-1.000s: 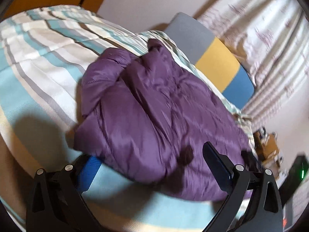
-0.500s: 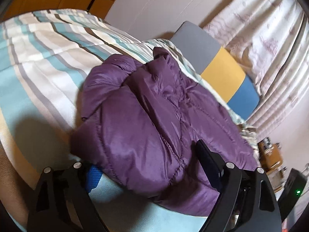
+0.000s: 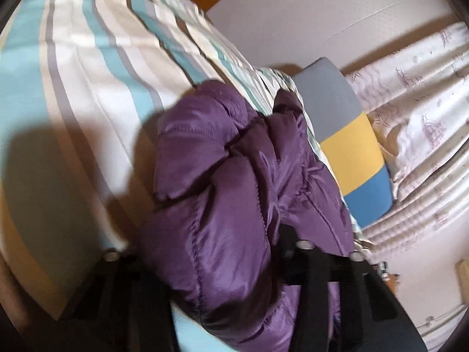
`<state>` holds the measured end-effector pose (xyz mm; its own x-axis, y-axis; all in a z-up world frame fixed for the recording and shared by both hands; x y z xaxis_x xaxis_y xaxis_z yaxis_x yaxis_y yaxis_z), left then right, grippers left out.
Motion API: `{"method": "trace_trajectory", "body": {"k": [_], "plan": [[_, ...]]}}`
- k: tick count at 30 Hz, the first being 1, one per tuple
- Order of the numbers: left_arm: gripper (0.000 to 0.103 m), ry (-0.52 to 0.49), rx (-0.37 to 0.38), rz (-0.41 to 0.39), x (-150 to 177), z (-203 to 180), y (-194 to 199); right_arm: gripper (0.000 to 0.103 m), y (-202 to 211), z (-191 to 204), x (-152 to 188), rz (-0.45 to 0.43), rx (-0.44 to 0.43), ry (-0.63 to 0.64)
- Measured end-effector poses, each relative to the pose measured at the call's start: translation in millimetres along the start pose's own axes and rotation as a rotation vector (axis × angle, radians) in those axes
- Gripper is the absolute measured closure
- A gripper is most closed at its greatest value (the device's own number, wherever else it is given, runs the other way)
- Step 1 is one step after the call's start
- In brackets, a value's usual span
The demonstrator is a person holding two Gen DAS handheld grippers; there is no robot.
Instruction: Fold large clothes
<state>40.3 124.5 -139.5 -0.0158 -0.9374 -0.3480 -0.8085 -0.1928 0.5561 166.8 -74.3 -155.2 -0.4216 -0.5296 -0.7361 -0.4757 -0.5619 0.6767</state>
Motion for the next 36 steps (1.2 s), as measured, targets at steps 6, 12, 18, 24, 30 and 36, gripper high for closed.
{"method": "trace_trajectory", "body": {"k": [6,12,18,24,30,36], "plan": [[0.086,-0.286,-0.006,-0.140,9.3,-52.9,30.8,0.083,-1.6,1.0,-0.5,0.006,0.022,0.008],[0.086,-0.578,0.098,-0.228,39.1,-112.2,59.9,0.083,-3.1,-2.1,-0.9,0.011,0.027,-0.014],[0.086,-0.852,0.204,-0.227,82.5,-163.5,67.7,0.083,-5.3,-0.8,-3.3,0.017,0.027,-0.030],[0.086,-0.955,0.193,-0.197,104.9,-181.4,58.2,0.041,23.5,-17.4,-3.5,-0.079,0.025,-0.141],[0.086,-0.965,0.176,-0.189,113.4,-193.5,49.3,0.040,62.6,-60.6,14.8,-0.106,0.175,-0.246],[0.086,-1.044,0.150,-0.176,139.3,-207.7,38.2,0.031,102.5,-116.5,39.4,-0.100,0.393,-0.363]]}}
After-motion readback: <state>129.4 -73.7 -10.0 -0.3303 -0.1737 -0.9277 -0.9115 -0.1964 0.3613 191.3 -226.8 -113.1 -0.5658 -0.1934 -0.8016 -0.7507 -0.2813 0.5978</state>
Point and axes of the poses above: each gripper's, at about its wrist camera, not at the fingertips, and y roughly against the way its jaws point, z to its left, x to its underside, the point moved 3 cm from there along -y, roughly the way its jaws point, and after that the axes turned 5 degrees about y, right-handed, at the moved point
